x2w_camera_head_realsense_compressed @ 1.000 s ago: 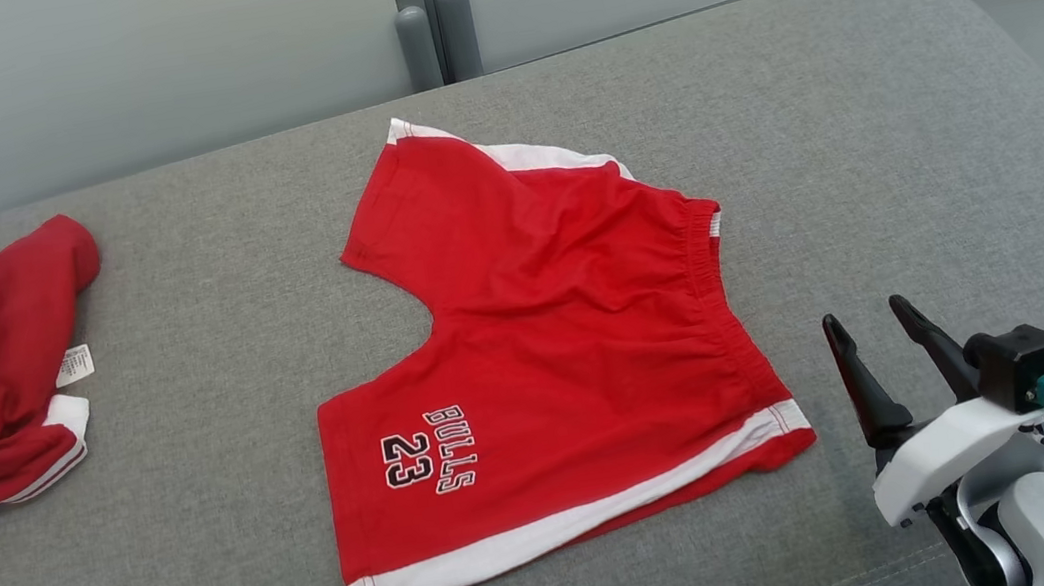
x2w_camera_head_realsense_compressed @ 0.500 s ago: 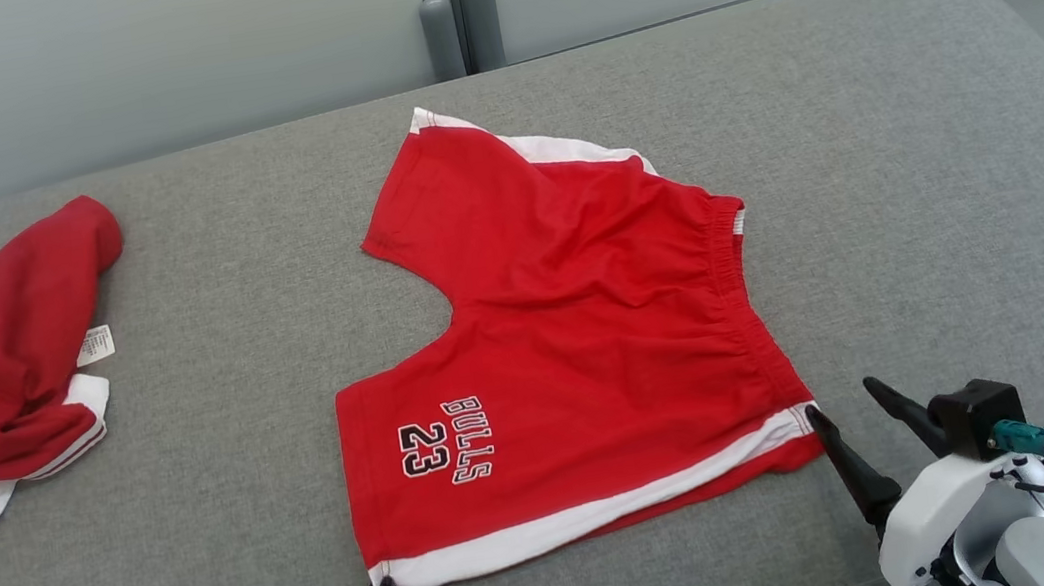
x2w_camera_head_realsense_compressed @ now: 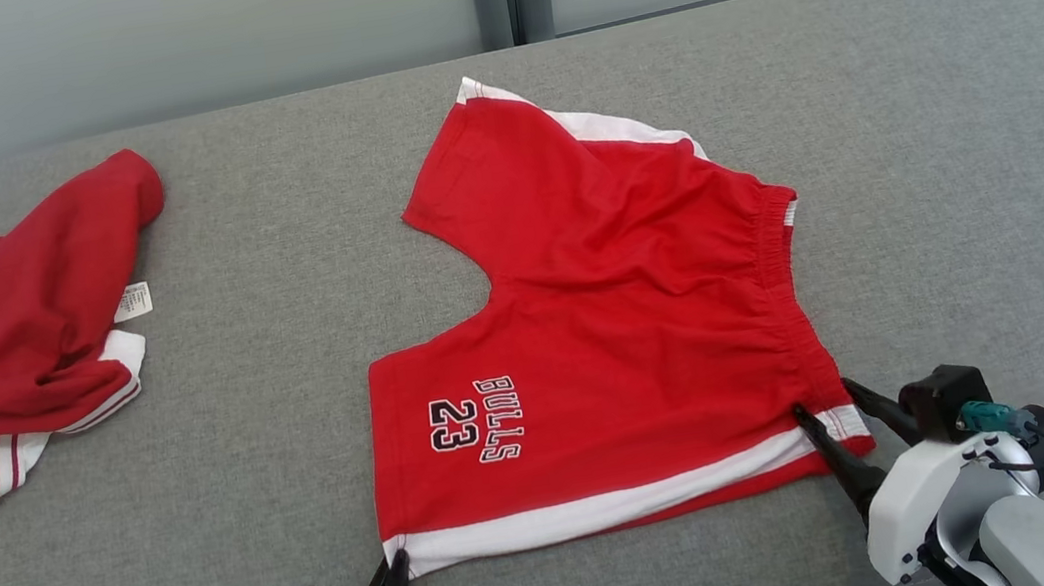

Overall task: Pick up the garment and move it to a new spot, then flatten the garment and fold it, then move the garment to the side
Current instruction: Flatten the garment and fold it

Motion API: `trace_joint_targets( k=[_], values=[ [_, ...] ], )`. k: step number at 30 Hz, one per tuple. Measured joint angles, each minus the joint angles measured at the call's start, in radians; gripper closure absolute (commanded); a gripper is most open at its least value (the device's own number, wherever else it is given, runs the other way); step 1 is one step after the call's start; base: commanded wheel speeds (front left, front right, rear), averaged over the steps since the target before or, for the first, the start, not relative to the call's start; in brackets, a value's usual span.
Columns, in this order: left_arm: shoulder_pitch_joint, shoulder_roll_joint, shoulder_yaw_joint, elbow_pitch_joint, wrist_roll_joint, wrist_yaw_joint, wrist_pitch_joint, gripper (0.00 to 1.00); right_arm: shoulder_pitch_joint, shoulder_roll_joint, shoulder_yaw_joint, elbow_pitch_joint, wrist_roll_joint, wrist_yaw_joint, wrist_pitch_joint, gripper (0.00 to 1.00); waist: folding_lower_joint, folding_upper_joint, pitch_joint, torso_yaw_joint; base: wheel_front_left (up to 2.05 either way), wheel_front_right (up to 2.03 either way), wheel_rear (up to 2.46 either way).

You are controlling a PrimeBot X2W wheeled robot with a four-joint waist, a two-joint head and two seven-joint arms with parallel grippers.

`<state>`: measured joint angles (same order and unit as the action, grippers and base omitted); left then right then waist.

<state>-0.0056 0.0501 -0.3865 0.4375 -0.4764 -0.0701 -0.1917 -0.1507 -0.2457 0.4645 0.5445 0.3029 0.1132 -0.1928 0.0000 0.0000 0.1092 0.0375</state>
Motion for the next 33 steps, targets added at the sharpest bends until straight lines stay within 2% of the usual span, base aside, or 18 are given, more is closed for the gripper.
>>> trace_joint_targets(
  k=[1, 2, 3, 8, 9, 18, 21, 24, 25, 26, 33],
  values=[
    [0.000, 0.000, 0.000, 0.000, 0.000, 0.000, 0.000, 1.00, -0.003, 0.002, 0.003, 0.004, 0.000, 0.000, 0.000, 0.34, 0.0000, 0.0000, 0.001, 0.001, 0.00, 0.00, 0.00],
    [0.000, 0.000, 0.000, 0.001, 0.000, 0.000, -0.003, 1.00, -0.005, 0.003, 0.005, 0.007, 0.000, 0.001, 0.000, 0.34, 0.0000, 0.0000, 0.001, 0.002, 0.00, 0.00, 0.00],
    [0.000, 0.000, 0.000, 0.001, 0.000, 0.000, -0.003, 1.00, -0.005, 0.003, 0.007, 0.010, 0.000, 0.001, 0.000, 0.40, 0.0000, 0.0000, 0.001, 0.002, 0.00, 0.00, 0.00],
    [0.000, 0.000, 0.000, 0.004, -0.001, 0.000, -0.004, 1.00, -0.005, 0.003, 0.012, 0.018, 0.002, 0.001, -0.002, 0.45, 0.0000, 0.0000, 0.001, 0.002, 0.00, 0.00, 0.00],
    [0.000, 0.000, 0.000, 0.005, -0.002, 0.000, -0.005, 1.00, -0.005, 0.004, 0.012, 0.020, 0.002, 0.001, -0.004, 0.50, 0.0000, 0.0000, 0.001, 0.001, 0.00, 0.00, 0.00],
    [0.000, 0.000, 0.000, 0.011, -0.003, 0.000, -0.013, 1.00, -0.003, 0.010, 0.028, 0.028, 0.005, 0.001, -0.015, 0.56, 0.0000, 0.0000, -0.001, -0.012, 0.00, 0.00, 0.00],
    [-0.001, 0.000, 0.000, 0.014, -0.004, 0.000, -0.013, 1.00, -0.001, 0.010, 0.030, 0.029, 0.005, 0.001, -0.018, 0.60, 0.0000, 0.0000, -0.002, -0.015, 0.00, 0.00, 0.00],
    [-0.003, 0.000, 0.001, 0.019, -0.005, 0.000, -0.020, 1.00, 0.001, 0.009, 0.030, 0.035, 0.008, 0.001, -0.019, 0.75, 0.0000, 0.0000, -0.004, -0.018, 0.00, 0.00, 0.00],
    [-0.004, 0.000, 0.002, 0.020, -0.006, 0.000, -0.021, 1.00, 0.001, 0.009, 0.030, 0.037, 0.008, 0.001, -0.019, 0.84, 0.0000, 0.0000, -0.005, -0.019, 0.00, 0.00, 0.00],
    [-0.006, 0.000, 0.002, 0.021, -0.009, 0.000, -0.021, 1.00, 0.001, 0.008, 0.030, 0.039, 0.009, 0.001, -0.019, 1.00, 0.0000, 0.0000, -0.006, -0.020, 0.00, 0.00, 0.00],
    [-0.016, -0.001, 0.023, 0.016, -0.014, 0.000, -0.031, 1.00, 0.001, 0.015, 0.019, 0.033, 0.048, 0.010, -0.027, 1.00, 0.0000, 0.0000, -0.014, -0.023, 0.00, 0.00, 0.00]
  ],
)
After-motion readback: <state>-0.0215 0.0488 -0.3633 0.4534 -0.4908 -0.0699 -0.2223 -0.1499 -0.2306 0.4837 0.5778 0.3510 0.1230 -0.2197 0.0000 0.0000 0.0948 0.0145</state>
